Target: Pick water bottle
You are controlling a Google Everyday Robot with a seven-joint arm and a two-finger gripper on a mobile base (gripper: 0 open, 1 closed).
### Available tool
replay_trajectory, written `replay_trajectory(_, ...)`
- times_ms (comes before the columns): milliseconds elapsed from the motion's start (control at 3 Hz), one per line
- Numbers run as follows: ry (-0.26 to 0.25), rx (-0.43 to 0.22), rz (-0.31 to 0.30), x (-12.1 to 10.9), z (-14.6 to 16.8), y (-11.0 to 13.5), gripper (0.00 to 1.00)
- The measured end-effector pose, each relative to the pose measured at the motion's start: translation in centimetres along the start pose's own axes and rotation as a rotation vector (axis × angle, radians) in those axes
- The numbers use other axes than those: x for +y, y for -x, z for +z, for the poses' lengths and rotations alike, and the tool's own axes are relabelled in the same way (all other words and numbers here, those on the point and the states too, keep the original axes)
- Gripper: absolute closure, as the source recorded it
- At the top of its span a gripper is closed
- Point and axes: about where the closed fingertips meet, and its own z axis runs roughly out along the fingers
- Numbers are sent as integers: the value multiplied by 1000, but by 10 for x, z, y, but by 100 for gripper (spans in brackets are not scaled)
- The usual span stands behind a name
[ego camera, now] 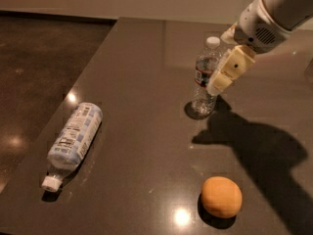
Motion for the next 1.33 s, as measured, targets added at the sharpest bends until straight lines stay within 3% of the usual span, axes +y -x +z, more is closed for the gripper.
replay_trajectory(333,26,-45,25,-3,15,12,0)
replay_trajectory(667,61,-61,40,-2,26,19,18)
replay_trajectory(1000,61,-59,35,-9,24,28,49)
replay_trajectory(1333,46,-56,28,-20,15,36,72)
